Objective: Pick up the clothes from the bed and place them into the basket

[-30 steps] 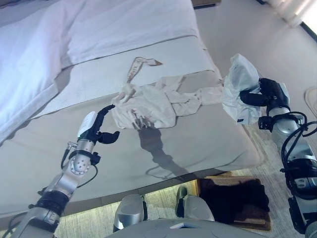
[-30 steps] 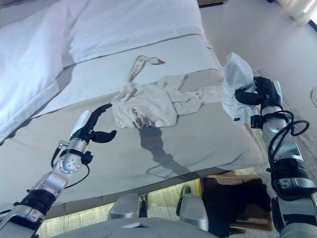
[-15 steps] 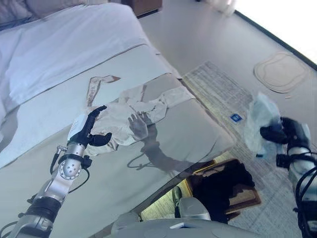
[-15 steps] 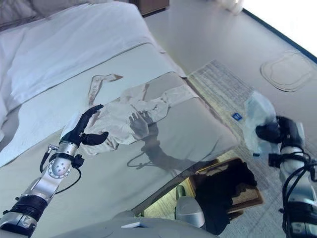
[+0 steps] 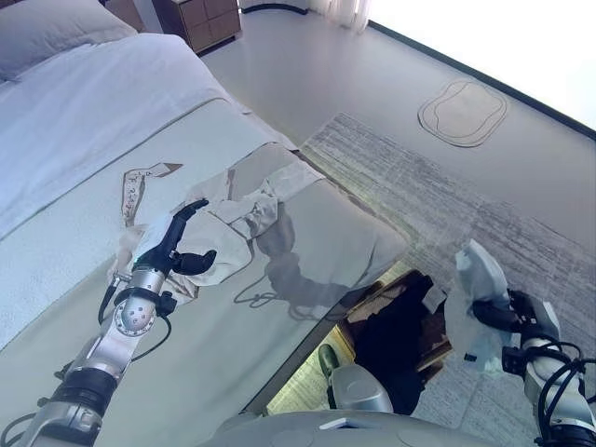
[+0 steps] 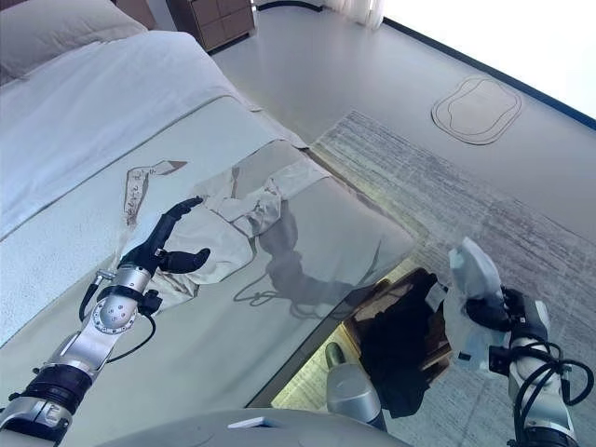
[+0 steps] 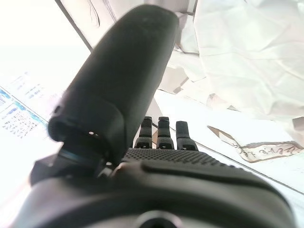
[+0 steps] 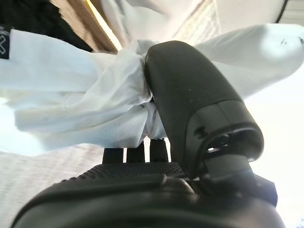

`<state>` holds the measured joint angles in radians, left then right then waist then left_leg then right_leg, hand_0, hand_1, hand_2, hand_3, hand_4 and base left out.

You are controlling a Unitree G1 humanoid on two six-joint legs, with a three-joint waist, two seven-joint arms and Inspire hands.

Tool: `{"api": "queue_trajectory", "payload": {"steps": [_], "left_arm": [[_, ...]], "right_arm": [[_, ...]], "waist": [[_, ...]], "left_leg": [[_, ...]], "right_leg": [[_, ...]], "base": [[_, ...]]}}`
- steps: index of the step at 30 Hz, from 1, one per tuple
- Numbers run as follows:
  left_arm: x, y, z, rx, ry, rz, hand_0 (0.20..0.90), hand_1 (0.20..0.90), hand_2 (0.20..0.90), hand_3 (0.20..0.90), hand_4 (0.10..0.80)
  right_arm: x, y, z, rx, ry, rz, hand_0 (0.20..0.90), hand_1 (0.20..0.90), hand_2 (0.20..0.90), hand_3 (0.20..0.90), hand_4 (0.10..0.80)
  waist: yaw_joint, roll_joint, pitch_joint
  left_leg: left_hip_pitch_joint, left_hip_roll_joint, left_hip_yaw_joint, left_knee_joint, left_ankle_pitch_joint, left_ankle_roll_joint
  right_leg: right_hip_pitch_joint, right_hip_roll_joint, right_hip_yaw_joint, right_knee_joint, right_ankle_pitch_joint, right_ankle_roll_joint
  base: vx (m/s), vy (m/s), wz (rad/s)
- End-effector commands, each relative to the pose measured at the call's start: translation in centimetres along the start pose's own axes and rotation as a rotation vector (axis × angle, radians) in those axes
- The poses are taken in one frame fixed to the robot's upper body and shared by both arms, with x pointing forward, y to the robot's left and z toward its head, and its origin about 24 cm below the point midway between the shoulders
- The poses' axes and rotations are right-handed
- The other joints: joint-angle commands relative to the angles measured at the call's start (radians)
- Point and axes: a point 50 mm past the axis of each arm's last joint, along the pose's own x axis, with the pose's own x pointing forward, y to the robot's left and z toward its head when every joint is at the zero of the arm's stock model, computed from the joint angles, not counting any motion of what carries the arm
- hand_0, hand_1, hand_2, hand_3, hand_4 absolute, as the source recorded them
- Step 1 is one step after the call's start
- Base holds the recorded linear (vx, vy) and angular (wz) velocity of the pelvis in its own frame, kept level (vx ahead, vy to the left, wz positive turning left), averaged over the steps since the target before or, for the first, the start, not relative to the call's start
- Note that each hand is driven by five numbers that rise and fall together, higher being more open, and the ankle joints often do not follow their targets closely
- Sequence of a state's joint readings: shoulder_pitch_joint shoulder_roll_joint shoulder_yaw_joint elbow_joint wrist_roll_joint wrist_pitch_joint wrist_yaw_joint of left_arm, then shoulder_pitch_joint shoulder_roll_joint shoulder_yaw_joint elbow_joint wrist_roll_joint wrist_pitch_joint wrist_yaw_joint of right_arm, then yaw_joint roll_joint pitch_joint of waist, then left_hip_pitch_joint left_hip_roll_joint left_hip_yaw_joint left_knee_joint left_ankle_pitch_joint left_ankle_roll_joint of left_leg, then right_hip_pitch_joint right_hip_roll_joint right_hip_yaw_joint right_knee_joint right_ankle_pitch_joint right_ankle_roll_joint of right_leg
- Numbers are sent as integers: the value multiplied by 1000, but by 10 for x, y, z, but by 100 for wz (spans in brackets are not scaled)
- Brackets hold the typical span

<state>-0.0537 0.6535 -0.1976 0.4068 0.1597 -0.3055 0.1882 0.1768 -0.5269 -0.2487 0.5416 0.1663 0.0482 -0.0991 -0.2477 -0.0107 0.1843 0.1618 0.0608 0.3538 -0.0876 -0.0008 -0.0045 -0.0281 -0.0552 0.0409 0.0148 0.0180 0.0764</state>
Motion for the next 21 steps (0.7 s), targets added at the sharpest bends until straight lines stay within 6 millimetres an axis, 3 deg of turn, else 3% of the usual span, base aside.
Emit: {"api": "queue_trajectory", "payload": {"steps": [1, 11, 13, 14, 21], "left_arm": [[24, 27, 41, 14, -198, 106, 900, 900, 900, 900, 800], [31, 22, 49, 10, -219, 64, 900, 900, 900, 900, 800], [32, 22, 50, 7, -221, 59, 900, 900, 900, 900, 800], [33, 22, 50, 6, -221, 54, 900, 900, 900, 900, 800], [34, 23, 51, 2, -218, 46, 900, 900, 900, 900, 800]], "right_arm": [[11, -15, 37, 17, -164, -51, 300, 300, 300, 200, 100], [20, -4, 4, 24, 6, -29, 300, 300, 300, 200, 100], [21, -4, -1, 23, 41, -30, 505, 505, 505, 439, 339], [22, -4, -5, 17, 65, -28, 900, 900, 900, 900, 800], [23, -3, -12, 9, 104, -38, 900, 900, 900, 900, 800]], "waist": [[8, -12, -61], [34, 2, -71], [40, 3, -73], [44, 5, -73], [54, 11, -76]], "left_leg": [[-43, 6, -31, 138, -131, 2], [-34, 4, -36, 123, -126, -1], [-33, 5, -37, 123, -127, -1], [-31, 5, -39, 123, -126, -1], [-24, 4, -42, 116, -125, -2]], "right_leg": [[-43, -16, -20, 40, 15, 65], [-33, -21, -37, 25, 20, 65], [-33, -22, -38, 25, 20, 65], [-31, -22, -40, 24, 20, 65], [-24, -24, -45, 21, 20, 64]], "base": [[0, 0, 0], [-1, -2, 3], [-8, -2, 7], [-10, -1, 4], [-2, 4, 3]]}}
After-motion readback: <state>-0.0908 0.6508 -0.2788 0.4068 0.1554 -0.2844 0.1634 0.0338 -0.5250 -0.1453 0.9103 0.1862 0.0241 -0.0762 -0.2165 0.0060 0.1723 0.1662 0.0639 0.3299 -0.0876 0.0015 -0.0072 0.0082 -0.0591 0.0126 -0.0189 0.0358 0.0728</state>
